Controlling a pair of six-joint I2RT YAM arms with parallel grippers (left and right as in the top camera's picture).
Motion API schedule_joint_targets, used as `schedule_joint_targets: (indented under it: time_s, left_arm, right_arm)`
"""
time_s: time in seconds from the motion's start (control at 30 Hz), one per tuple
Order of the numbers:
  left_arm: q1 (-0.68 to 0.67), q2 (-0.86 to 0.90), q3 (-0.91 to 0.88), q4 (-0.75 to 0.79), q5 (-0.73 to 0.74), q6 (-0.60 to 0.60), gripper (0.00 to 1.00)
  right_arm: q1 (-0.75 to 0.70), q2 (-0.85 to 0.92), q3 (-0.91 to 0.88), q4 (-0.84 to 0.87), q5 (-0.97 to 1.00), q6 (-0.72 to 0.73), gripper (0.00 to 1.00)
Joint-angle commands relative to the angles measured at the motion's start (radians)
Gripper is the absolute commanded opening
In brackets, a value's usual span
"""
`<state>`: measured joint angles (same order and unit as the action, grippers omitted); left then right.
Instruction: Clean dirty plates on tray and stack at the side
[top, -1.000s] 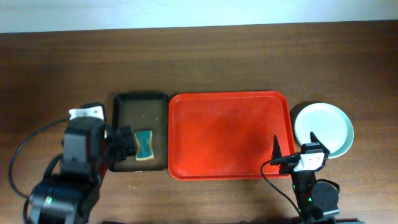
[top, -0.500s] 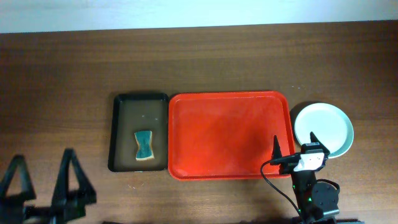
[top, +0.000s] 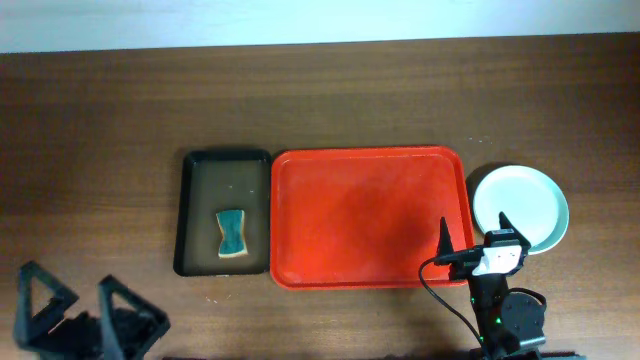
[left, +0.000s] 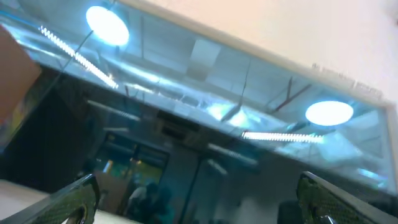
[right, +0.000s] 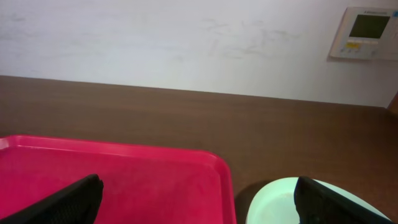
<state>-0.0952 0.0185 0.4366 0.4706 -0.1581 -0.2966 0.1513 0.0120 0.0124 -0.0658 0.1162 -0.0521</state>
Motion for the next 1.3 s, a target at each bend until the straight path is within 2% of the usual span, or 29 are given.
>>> schedule_joint_targets:
  time_s: [0.0,0.23,0.33,0.53,0.6,0.7,0.77,0.8,1.27]
  left_arm:
    - [0.053,-0.013,-0.125,0.008,0.05,-0.003,0.99]
    - [0.066,-0.013,-0.341,0.002,0.065,-0.002,0.99]
    - [0.085,-0.013,-0.408,-0.06,0.066,-0.002,0.99]
    - [0.085,-0.014,-0.428,-0.336,0.065,0.014,0.99]
    - [0.085,-0.014,-0.428,-0.463,0.065,0.042,0.99]
    - [0.086,-0.014,-0.428,-0.547,0.084,0.13,0.99]
    - [0.1,-0.014,-0.428,-0.554,0.158,0.238,0.99]
    - [0.106,-0.014,-0.428,-0.554,0.163,0.245,0.99]
    - [0.107,-0.013,-0.428,-0.554,0.159,0.245,0.99]
  right_arm:
    - [0.005,-0.008,-0.007,-0.005,0.023,0.009,0.99]
    - [0.005,-0.008,-0.007,-0.005,0.023,0.009,0.98]
    - [0.005,-0.008,-0.007,-0.005,0.023,0.009,0.98]
    - [0.005,-0.008,-0.007,-0.005,0.023,0.009,0.98]
    - [0.005,-0.008,-0.007,-0.005,0.023,0.009,0.99]
    - [0.005,-0.008,-0.007,-0.005,0.023,0.008,0.98]
    - [0.005,-0.008,-0.007,-0.005,0.023,0.009,0.98]
    - [0.005,-0.008,-0.007,-0.005,0.023,0.009,0.99]
    - [0.005,-0.008,-0.007,-0.005,0.023,0.009,0.99]
